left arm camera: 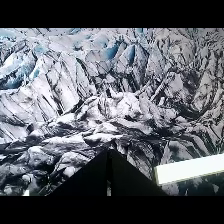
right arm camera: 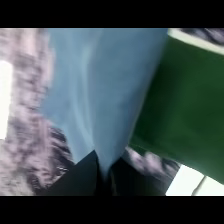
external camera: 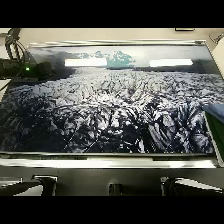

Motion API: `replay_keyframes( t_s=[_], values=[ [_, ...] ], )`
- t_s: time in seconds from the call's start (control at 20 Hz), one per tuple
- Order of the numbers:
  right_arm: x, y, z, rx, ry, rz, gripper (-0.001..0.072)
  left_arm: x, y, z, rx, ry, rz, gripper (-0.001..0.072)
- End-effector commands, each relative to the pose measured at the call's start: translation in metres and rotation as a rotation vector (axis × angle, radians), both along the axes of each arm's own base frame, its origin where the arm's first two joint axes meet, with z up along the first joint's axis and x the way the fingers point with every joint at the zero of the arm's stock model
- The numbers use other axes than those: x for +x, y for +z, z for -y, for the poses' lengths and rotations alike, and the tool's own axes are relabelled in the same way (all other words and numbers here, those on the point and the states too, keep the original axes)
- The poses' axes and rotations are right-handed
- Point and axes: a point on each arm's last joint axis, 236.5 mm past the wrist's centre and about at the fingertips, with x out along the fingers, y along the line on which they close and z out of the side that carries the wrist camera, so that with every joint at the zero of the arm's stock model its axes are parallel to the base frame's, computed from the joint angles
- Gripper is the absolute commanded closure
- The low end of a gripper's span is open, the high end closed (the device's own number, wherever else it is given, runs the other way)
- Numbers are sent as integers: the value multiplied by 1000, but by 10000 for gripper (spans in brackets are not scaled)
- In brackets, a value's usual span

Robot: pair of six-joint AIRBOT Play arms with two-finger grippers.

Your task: Fold the clothes and pants, and hang the long-sleeved shirts on hangers.

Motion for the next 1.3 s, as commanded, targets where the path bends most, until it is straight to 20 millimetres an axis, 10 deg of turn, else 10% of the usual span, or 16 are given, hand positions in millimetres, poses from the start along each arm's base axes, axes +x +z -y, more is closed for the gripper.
replay_keyframes(
  t_s=[0.0,0.2,0.45,0.5,0.55,0.6,0.7,0.85,1.0,1.1,1.15,1.2,1.25],
  values=[
    [-67,-62,-25,114,-44,-305,679,-1,1,0,0,-2,-2,690],
    [-84,-107,-36,157,-50,-372,678,-5,-1,1,2,-7,-13,689],
    [-90,-119,-33,143,-58,-400,676,-7,-2,1,4,-11,-22,689],
    [-90,-119,-32,136,-60,-396,534,-7,-2,1,4,-11,-22,689],
    [-88,-117,-28,119,-49,-390,92,-7,-2,1,4,-13,-26,689],
    [-81,-110,-25,85,9,-364,3,-10,-2,4,8,-24,-31,689],
    [-47,-61,2,-51,17,-231,1,-11,3,9,54,-72,-1,690],
    [68,88,38,-501,94,118,31,13,33,-12,204,30,131,691],
    [188,163,-57,-771,453,229,71,34,56,-65,641,168,221,692],
    [247,127,-164,-659,676,205,69,35,32,-75,744,221,139,680],
    [256,91,-208,-567,766,118,41,28,4,-70,679,257,33,426],
    [254,42,-256,-469,895,-17,18,11,-36,-61,593,286,-139,-4],
    [243,-4,-302,-349,1034,-141,20,-16,-80,-47,550,209,-339,-8]
  ],
)
